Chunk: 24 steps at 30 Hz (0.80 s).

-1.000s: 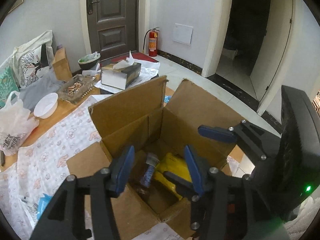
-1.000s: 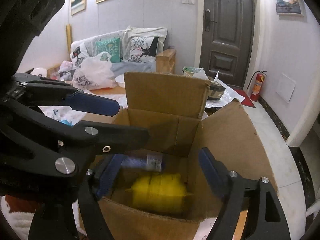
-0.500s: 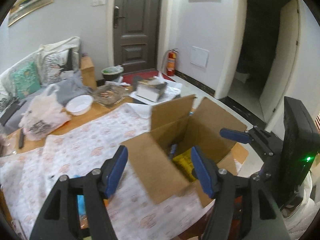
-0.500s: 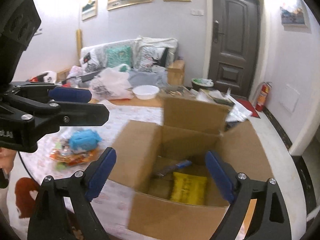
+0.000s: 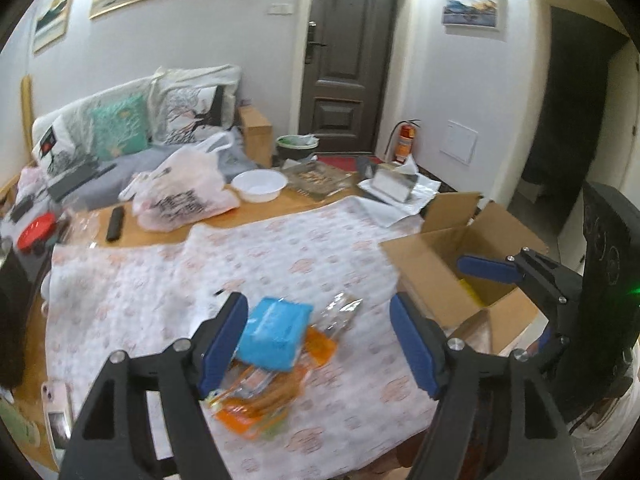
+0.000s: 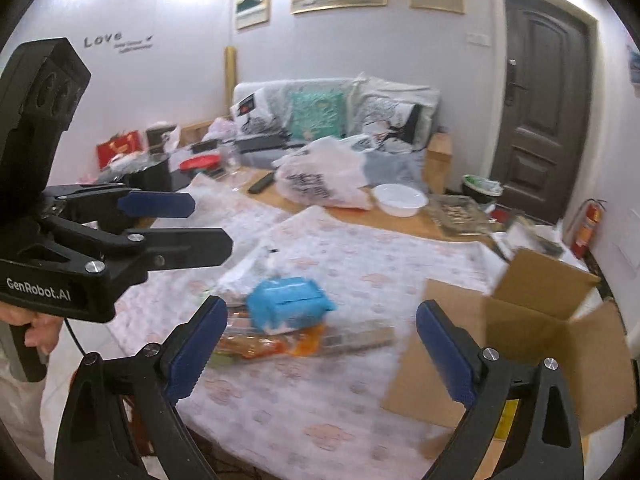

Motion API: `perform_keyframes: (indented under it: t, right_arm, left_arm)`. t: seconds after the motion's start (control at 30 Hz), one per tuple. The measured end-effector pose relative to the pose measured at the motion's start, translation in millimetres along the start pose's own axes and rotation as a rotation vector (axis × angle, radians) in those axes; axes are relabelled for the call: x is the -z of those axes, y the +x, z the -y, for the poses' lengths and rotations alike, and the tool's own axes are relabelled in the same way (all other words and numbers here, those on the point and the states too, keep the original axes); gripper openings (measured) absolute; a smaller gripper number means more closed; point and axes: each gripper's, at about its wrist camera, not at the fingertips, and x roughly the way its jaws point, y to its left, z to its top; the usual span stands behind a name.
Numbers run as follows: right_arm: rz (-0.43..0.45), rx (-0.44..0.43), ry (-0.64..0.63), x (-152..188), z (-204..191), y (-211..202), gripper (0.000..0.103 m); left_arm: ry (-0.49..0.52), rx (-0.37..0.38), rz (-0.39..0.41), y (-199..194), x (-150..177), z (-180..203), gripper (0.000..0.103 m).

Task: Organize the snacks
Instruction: 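Move both tools back over the blue packet on the table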

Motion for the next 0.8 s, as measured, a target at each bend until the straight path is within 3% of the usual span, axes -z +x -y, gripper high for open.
perform_keyframes:
  t: [0.4, 0.6, 0.8]
  right_arm:
    - [-0.203, -0.101, 0.021, 14, -42, 101, 0.095]
    - [-0.301, -0.127, 0.107, 23, -33, 150, 0.094]
    - [-0.330, -0.125, 0.183, 20, -24, 181, 0.094]
  left_arm:
    - [-0.125, 0.043, -0.062, 44, 38, -74, 0.071]
    - [-0.160, 0.083, -0.083, 76, 40, -96, 0.071]
    - [-0.183, 0.140, -0.067, 98, 33, -113, 0.071]
